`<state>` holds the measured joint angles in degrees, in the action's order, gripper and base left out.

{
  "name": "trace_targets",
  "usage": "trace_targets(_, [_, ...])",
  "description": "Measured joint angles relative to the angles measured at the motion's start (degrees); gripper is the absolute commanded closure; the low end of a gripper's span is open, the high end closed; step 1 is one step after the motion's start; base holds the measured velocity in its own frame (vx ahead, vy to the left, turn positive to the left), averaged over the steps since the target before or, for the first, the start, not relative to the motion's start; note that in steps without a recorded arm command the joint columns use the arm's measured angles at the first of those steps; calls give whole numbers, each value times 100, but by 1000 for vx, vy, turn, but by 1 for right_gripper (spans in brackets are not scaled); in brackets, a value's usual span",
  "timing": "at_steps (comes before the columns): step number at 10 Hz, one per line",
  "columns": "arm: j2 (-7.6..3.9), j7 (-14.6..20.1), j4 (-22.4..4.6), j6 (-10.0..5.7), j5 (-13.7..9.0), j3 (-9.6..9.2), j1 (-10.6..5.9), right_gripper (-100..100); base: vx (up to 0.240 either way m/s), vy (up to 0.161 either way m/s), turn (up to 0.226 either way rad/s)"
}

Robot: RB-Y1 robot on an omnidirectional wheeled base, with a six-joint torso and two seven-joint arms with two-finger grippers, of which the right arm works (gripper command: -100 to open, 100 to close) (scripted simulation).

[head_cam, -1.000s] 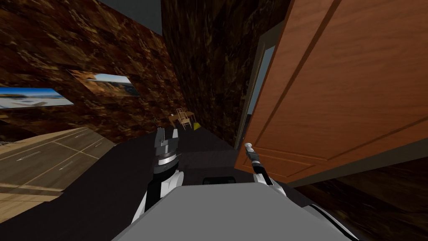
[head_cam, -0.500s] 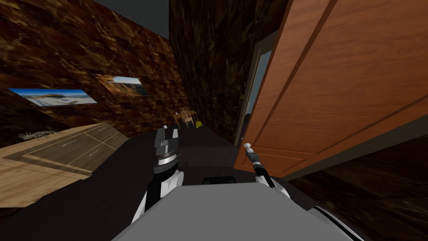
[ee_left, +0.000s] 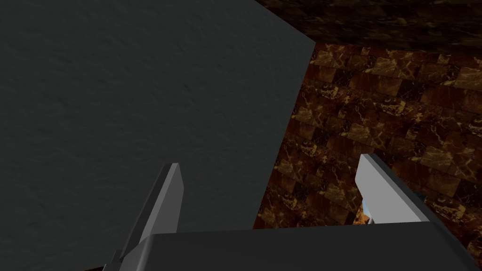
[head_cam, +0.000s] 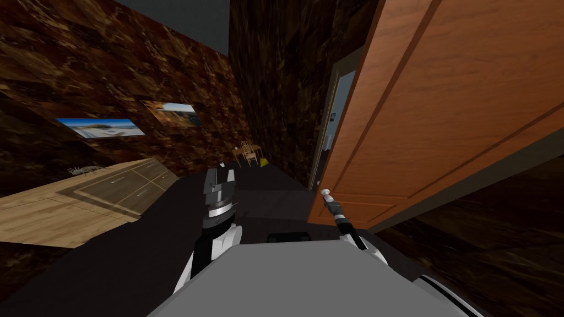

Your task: Pull the door open

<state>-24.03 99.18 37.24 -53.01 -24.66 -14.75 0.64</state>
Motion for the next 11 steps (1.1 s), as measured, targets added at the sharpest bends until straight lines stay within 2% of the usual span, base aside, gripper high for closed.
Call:
trace_targets(2, [-111,125,101,-103,72,-122,104,100,-201,-64,78])
trace_targets(3, [-149,206,45,-187,120,-205,109,100,-231,-73,99])
trace_targets(6, [-313,420,109,-384,241,-410,245,100,-184,-43,52])
trace_targets(7, [-310,439,94,-392,252,-431,264,100,-115,-55,131])
trace_targets(9, [-384,524,90,-493,288,-499,330,100,-185,-60,107])
trace_targets(11, [-470,642,8,-692,341,-586,360,100,-198,-73,130])
